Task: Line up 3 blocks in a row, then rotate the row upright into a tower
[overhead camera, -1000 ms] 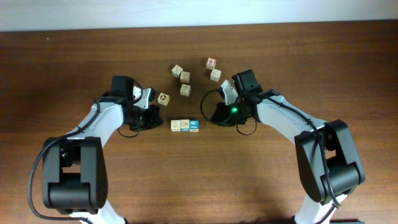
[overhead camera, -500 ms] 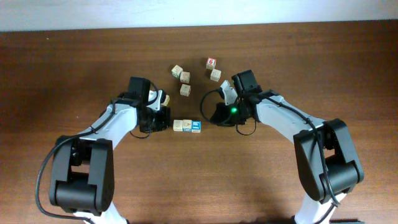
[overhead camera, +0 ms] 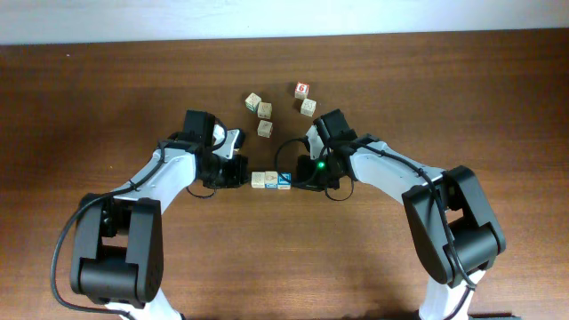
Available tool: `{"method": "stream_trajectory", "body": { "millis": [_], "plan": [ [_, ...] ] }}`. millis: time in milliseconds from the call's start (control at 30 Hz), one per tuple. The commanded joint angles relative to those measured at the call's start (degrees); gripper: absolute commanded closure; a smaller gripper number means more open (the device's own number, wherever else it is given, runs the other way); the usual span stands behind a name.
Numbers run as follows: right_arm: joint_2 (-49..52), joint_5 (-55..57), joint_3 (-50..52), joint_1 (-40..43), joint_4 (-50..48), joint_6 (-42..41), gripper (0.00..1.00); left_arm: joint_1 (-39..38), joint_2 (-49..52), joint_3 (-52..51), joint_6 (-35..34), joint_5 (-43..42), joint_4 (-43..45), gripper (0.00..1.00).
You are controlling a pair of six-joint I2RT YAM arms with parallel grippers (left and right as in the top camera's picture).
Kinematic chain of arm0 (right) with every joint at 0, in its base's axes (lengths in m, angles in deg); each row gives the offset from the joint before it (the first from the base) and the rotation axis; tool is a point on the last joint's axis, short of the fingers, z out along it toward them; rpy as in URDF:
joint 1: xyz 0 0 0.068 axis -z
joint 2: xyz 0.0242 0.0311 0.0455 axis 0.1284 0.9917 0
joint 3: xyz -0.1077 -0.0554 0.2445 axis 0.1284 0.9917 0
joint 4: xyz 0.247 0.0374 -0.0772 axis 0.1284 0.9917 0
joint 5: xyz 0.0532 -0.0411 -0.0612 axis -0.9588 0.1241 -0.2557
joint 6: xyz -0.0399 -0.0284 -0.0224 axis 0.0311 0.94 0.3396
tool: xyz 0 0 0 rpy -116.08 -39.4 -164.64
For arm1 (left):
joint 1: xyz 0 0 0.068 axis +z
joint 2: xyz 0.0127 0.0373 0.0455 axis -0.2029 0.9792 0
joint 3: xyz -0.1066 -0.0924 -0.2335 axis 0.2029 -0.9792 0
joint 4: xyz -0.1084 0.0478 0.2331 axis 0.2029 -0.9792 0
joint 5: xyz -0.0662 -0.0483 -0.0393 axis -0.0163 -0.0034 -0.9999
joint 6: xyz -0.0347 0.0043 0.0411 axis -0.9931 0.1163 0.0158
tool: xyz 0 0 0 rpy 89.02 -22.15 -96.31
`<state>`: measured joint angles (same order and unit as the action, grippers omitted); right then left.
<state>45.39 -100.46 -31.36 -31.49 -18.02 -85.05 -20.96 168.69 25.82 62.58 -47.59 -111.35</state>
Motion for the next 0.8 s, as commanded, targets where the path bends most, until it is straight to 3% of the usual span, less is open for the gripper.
{"method": "stream_trajectory", "body": {
  "millis": [0, 200, 767],
  "plan": [
    [0.44, 0.44, 0.31, -0.20, -0.35, -0.68, 0.96, 0.13, -0.46, -0.55, 1.16, -1.27, -0.07, 1.00],
    [0.04, -5.09, 0.24, -0.31, -2.08, 2.56, 0.96, 0.13, -0.46, -0.55, 1.14, -1.27, -0.07, 1.00],
    [-3.04, 0.33, -8.13, -8.55, 0.46, 3.02, 0.96, 0.13, -0.46, -0.55, 1.14, -1.46, -0.11, 1.00]
  ]
}}
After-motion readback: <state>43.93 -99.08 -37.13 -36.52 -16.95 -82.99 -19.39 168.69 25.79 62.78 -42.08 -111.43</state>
